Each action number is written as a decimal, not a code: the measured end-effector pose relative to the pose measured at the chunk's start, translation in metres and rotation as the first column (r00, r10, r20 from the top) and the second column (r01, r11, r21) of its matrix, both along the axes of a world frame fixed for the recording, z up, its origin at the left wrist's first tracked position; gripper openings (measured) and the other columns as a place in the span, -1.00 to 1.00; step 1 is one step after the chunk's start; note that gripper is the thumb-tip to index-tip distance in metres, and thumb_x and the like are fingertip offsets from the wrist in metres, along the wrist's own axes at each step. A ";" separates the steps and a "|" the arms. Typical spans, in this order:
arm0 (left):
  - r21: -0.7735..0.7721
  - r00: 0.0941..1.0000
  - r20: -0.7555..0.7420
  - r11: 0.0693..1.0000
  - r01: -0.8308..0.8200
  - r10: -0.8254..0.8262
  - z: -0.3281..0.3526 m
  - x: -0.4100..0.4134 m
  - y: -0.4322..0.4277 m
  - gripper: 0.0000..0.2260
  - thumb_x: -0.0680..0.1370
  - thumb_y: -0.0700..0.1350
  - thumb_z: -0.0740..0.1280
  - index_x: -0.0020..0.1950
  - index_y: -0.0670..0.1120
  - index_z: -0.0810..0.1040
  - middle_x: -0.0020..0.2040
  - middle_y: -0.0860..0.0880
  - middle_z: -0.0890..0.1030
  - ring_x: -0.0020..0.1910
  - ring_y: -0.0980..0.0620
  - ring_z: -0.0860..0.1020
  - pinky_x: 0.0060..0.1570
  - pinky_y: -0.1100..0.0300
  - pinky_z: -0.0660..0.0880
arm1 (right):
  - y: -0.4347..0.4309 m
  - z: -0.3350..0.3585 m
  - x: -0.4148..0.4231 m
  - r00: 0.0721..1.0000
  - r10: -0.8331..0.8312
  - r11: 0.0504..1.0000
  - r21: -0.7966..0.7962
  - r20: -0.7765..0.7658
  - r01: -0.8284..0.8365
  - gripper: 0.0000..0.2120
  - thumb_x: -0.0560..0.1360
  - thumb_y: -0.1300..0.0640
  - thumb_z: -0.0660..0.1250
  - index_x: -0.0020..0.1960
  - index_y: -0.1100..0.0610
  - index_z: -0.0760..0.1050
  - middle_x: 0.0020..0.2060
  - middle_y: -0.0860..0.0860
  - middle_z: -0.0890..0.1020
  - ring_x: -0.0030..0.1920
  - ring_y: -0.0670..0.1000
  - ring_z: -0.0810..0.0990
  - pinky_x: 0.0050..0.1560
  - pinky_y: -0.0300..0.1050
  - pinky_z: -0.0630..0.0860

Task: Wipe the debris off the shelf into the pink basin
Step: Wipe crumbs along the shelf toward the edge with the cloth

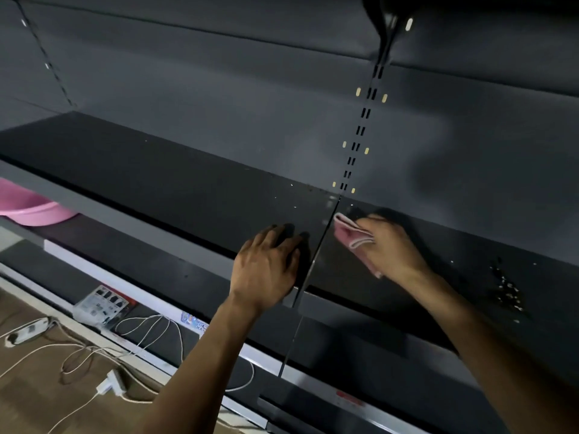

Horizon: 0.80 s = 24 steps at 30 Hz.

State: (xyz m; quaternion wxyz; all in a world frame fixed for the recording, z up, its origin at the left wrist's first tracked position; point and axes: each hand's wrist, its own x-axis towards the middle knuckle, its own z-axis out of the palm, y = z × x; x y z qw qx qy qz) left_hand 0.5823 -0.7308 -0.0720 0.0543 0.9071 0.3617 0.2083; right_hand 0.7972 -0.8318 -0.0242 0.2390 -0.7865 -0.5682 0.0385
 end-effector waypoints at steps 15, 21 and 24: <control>0.009 0.999 -0.042 1.000 0.020 -0.019 0.003 0.001 -0.002 -0.60 0.62 0.14 0.01 0.40 0.21 0.42 0.44 0.10 0.42 0.44 0.02 0.34 0.31 0.04 0.34 | 0.003 -0.022 -0.007 0.975 0.114 0.993 0.006 0.189 -0.117 -0.63 0.36 0.30 0.43 0.14 0.09 0.54 -0.01 -0.03 0.53 -0.08 0.06 0.59 -0.15 -0.10 0.48; -0.020 0.997 -0.058 0.999 0.047 -0.048 0.007 -0.002 -0.003 -0.56 0.60 0.16 -0.03 0.43 0.22 0.39 0.45 0.09 0.40 0.46 0.01 0.32 0.34 0.04 0.32 | -0.001 -0.011 0.034 0.988 -0.081 0.995 0.073 0.128 0.072 -0.74 0.42 0.21 0.46 0.09 0.07 0.56 -0.09 -0.08 0.49 -0.11 0.00 0.55 -0.16 -0.19 0.42; -0.089 0.992 -0.100 0.994 0.066 -0.075 0.011 0.002 -0.002 -0.51 0.59 0.20 -0.10 0.48 0.23 0.30 0.52 0.06 0.30 0.52 -0.01 0.19 0.43 0.01 0.19 | -0.028 0.002 0.013 0.997 0.039 0.998 0.037 0.074 -0.041 -0.77 0.43 0.15 0.46 0.06 0.01 0.56 -0.14 -0.17 0.42 -0.14 -0.10 0.50 -0.22 -0.37 0.28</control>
